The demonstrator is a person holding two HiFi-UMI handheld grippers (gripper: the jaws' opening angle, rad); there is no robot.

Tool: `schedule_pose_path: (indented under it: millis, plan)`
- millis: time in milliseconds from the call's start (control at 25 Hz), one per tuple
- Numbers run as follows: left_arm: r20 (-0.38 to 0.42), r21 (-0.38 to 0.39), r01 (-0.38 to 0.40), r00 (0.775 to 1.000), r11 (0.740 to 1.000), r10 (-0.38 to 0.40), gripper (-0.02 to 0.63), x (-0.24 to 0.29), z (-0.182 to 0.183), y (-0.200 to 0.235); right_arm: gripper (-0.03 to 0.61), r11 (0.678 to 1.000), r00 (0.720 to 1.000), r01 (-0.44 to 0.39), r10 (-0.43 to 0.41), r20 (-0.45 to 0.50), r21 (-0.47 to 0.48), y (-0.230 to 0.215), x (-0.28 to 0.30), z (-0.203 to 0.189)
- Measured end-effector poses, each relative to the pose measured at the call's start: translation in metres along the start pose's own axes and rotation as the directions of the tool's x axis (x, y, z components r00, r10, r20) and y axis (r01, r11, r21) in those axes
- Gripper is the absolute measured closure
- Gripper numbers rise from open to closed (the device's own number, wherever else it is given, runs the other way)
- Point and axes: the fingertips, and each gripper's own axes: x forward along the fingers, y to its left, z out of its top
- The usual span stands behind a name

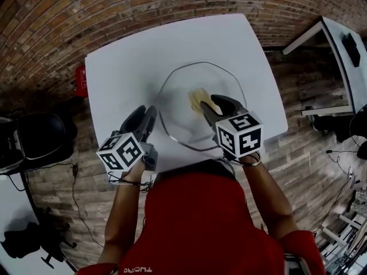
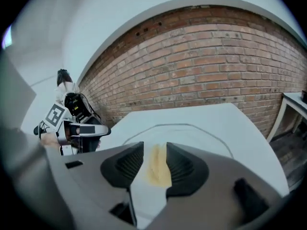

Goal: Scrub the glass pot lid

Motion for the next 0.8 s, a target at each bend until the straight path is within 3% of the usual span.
schedule_pose_path:
  millis: [120,240,400,520,600,800]
  plan:
    - [0.092,0.139,0.069,0.992,0.988,-0.083,0.443,-0.011,0.025,-0.032,0.431,0.998,0.989,-0.051,0.057,0.138,-0.049,0.014,-0.022,0.024]
    - [0.151,0.283,0.108,0.976,0.953,-0.155,0.496,-0.022,0.042,-0.065,0.433,0.988,0.959,-0.078,0.111,0.260,-0.133,0.030,-0.045,0.045]
    - [0.216,0.454,0.145,0.940,0.879,-0.266,0.555,-0.036,0.059,-0.115,0.468,0.965,0.902,-0.064,0.165,0.399,-0.255,0.048,-0.074,0.072]
    - [0.225,0.566,0.146,0.919,0.812,-0.323,0.572,-0.044,0.061,-0.147,0.511,0.958,0.855,-0.057,0.193,0.481,-0.282,0.063,-0.090,0.091]
    - [0.224,0.603,0.157,0.908,0.782,-0.355,0.580,-0.048,0.060,-0.162,0.523,0.953,0.833,-0.067,0.216,0.510,-0.295,0.071,-0.098,0.098]
    - [0.217,0.631,0.183,0.891,0.754,-0.398,0.589,-0.056,0.058,-0.184,0.540,0.936,0.782,-0.074,0.268,0.562,-0.343,0.093,-0.113,0.105]
